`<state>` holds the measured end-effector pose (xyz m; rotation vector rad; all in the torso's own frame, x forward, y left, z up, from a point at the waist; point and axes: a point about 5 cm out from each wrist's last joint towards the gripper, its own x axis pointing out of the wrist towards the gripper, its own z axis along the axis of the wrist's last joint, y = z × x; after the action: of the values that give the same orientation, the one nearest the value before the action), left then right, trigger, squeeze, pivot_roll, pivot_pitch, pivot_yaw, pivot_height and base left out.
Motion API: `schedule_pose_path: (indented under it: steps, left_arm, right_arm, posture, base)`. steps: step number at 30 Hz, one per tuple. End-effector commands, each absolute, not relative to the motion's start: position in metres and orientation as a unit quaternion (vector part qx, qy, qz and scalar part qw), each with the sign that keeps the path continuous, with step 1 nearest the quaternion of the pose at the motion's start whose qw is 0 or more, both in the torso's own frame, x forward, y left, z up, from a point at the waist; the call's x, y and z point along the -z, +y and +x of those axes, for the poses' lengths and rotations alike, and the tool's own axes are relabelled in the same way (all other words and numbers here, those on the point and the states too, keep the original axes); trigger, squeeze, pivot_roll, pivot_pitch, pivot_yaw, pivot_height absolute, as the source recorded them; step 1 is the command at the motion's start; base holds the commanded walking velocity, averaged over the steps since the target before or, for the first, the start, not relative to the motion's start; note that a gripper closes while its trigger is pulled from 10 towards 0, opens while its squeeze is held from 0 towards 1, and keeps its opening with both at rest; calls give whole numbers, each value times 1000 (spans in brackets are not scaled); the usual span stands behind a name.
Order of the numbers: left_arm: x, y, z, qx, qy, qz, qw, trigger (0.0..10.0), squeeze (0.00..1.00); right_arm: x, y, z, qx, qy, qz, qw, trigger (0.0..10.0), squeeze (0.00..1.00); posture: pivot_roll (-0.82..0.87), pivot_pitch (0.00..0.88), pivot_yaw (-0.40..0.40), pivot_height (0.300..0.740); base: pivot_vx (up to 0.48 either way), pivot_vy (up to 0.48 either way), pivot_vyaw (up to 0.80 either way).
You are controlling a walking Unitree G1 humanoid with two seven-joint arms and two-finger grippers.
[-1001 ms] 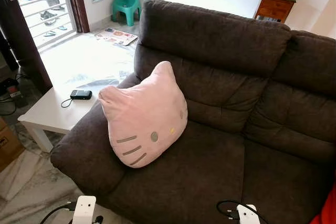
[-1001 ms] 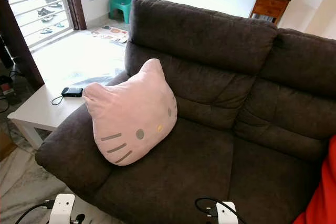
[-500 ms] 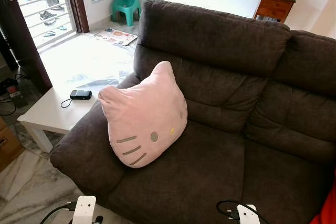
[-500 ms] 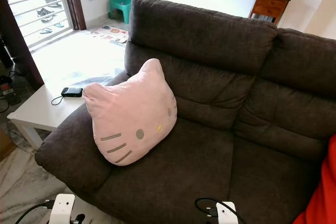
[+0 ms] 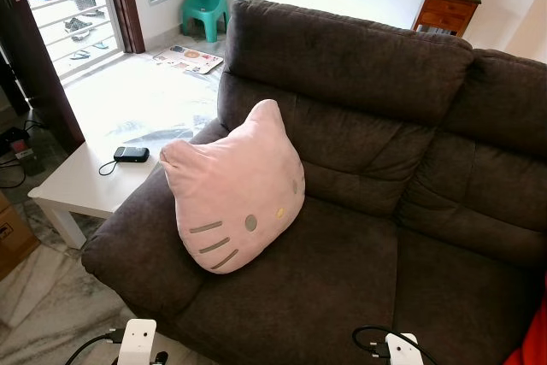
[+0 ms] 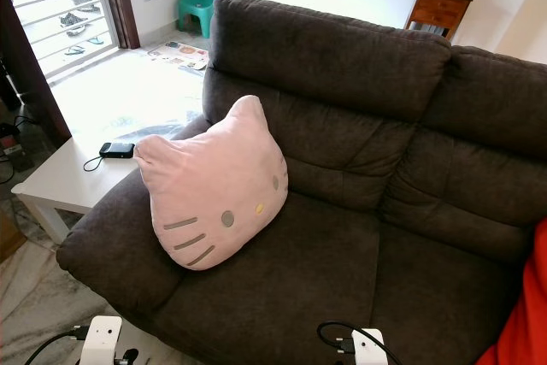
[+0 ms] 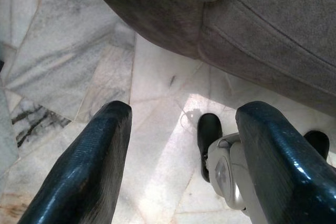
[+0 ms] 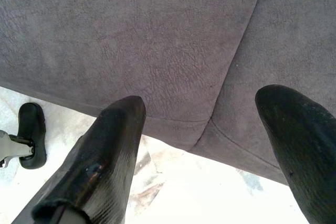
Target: Move the pillow to the sofa from floor
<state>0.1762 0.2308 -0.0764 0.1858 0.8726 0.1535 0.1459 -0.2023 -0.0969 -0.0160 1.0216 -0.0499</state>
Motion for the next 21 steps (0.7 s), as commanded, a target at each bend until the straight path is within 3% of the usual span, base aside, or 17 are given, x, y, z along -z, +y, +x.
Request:
schedule_pose_path:
  steps: [1, 5, 21]
  left_arm:
    - [79, 230, 172, -69, 433, 89, 894, 10000, 0]
    - [78, 224, 179, -63, 429, 73, 898, 10000, 0]
    - [79, 223, 178, -69, 436, 61, 895, 10000, 0]
  right_arm:
    - [96, -206, 145, 29, 488, -9, 872, 10000, 0]
    - [91, -210, 158, 35, 488, -5, 872, 10000, 0]
    - [91, -210, 159, 32, 489, -2, 872, 10000, 0]
  posture:
    - [121, 0, -106, 740]
    - [129, 0, -94, 740]
    - [129, 0, -95, 740]
  base:
    - [0, 0, 0]
    - [0, 0, 0]
    - [0, 0, 0]
